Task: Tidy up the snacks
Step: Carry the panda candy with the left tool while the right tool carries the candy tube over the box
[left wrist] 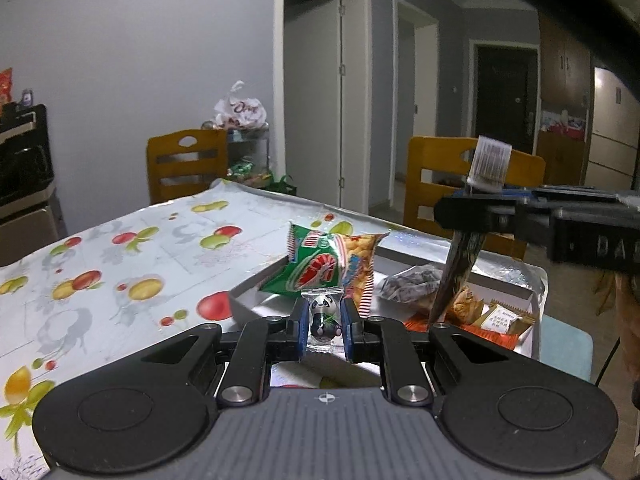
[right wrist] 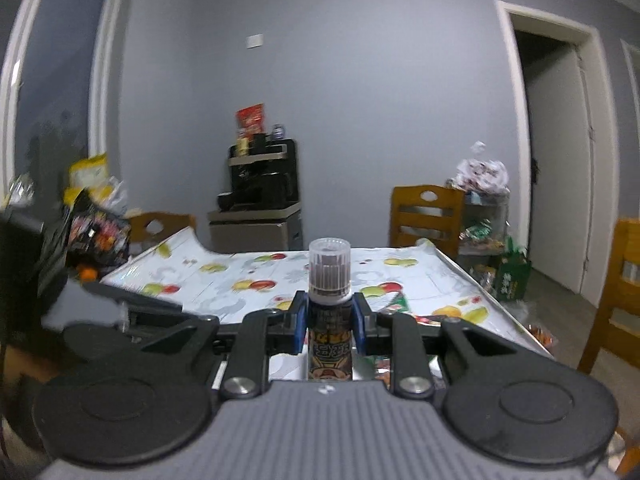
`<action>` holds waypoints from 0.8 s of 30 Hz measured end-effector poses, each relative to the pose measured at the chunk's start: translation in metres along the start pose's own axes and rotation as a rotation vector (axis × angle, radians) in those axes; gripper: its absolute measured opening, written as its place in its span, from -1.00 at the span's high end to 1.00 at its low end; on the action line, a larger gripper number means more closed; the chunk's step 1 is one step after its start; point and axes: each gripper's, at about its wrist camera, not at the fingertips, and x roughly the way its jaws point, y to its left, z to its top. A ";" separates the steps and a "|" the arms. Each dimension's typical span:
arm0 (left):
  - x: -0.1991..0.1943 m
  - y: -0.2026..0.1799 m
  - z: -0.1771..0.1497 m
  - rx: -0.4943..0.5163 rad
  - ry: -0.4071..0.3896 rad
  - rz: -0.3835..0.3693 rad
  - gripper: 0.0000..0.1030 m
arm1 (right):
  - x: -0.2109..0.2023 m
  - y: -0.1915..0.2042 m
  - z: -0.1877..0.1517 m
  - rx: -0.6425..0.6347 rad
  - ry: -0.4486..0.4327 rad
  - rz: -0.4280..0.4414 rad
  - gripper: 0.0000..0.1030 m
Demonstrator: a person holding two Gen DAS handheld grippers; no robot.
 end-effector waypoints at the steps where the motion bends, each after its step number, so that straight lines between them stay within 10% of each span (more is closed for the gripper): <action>1: 0.004 -0.002 0.001 0.006 0.003 -0.001 0.64 | 0.001 -0.007 0.002 0.020 0.004 -0.009 0.57; 24: 0.096 -0.015 0.009 0.022 0.081 0.024 0.64 | 0.022 -0.060 -0.012 0.088 0.134 -0.069 0.57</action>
